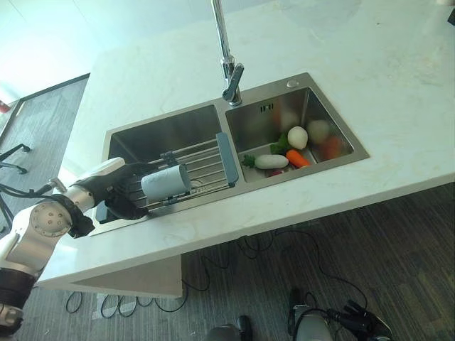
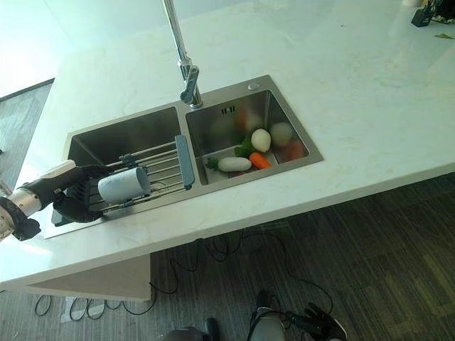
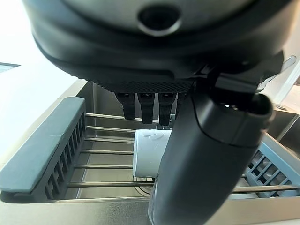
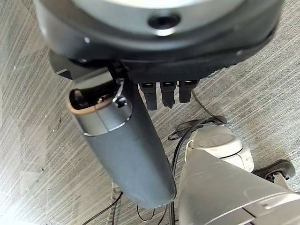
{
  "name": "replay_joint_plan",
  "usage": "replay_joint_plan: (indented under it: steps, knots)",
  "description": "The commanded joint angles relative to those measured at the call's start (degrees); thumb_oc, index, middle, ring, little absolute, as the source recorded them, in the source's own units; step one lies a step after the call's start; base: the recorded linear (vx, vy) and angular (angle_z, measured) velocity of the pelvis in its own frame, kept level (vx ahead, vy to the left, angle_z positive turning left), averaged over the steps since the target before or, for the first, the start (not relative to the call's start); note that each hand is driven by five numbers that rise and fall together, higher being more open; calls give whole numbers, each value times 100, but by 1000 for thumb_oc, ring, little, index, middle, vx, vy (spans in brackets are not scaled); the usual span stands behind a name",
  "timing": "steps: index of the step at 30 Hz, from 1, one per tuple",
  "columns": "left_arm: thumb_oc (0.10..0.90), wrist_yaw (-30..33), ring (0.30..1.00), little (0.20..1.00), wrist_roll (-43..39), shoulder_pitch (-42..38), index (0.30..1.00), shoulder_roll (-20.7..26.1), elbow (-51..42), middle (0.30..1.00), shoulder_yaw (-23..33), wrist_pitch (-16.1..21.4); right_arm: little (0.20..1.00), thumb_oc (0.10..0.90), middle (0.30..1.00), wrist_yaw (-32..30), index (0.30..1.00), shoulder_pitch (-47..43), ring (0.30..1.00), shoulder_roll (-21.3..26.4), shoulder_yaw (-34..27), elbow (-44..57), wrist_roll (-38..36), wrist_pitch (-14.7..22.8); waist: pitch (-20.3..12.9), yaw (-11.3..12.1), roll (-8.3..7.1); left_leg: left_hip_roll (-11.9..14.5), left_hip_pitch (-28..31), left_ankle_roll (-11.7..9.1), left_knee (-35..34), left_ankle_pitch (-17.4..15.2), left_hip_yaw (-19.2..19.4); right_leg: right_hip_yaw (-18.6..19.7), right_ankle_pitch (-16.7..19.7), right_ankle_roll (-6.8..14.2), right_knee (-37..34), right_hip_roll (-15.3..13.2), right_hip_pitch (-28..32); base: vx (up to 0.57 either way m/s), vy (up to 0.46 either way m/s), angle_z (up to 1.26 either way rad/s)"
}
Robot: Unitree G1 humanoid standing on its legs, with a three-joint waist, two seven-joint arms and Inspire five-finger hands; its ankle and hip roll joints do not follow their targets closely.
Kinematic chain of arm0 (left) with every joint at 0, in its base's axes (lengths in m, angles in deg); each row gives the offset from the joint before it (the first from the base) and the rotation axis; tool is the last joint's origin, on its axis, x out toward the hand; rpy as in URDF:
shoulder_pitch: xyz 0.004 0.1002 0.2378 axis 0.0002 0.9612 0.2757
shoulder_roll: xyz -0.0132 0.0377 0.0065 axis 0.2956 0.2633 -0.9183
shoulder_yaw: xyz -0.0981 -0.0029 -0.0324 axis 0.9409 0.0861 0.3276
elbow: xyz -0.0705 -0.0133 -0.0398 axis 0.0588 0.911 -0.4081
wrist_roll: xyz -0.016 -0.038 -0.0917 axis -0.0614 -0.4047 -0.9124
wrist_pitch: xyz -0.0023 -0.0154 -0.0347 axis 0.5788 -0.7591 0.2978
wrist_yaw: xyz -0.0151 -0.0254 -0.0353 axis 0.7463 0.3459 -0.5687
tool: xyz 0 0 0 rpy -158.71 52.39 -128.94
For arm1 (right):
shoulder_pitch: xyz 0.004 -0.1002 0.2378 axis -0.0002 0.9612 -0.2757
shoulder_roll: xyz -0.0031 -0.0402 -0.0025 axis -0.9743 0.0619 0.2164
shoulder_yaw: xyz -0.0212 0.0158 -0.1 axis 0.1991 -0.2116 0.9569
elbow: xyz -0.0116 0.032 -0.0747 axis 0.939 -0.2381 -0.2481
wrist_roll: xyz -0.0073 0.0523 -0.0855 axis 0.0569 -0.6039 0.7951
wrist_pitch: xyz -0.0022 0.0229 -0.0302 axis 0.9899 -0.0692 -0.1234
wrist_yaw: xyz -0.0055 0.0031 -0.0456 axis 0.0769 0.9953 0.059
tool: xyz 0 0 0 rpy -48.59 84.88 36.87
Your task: Place the dishes in the dishwasher.
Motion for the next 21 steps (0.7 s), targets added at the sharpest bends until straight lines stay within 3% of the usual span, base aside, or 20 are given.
replay_joint_plan:
  steps: [1, 5, 12, 21]
  knots:
    - [800, 630, 900, 900, 46, -711, 900, 332, 188, 900, 375, 26, 900, 800, 900, 56, 900, 4, 900, 174, -98, 285, -90, 244, -33, -151, -80, 113, -462, -119, 358, -479, -432, 209, -859, 1024, 38, -530, 465, -9, 36, 0]
    - [800, 1219, 900, 900, 168, -681, 900, 255, 257, 900, 484, -24, 900, 800, 900, 113, 900, -4, 900, 182, -102, 342, -27, 264, 46, -167, -91, 93, -521, -124, 358, -468, -450, 221, -851, 1024, 38, -540, 402, -4, 20, -1]
    - [800, 1683, 900, 900, 268, -613, 900, 189, 370, 900, 610, -103, 900, 800, 900, 158, 900, -23, 900, 191, -48, 502, -1, 267, 149, -191, -107, 70, -594, -144, 358, -447, -500, 234, -856, 1011, 38, -541, 336, 9, 11, -2]
    - [800, 1735, 900, 900, 327, -554, 900, 29, 379, 900, 549, -71, 900, 800, 900, 197, 900, -57, 900, 196, -13, 557, 6, 278, 209, -222, -117, 60, -630, -154, 358, -439, -524, 264, -857, 998, 38, -518, 293, 7, 4, 0]
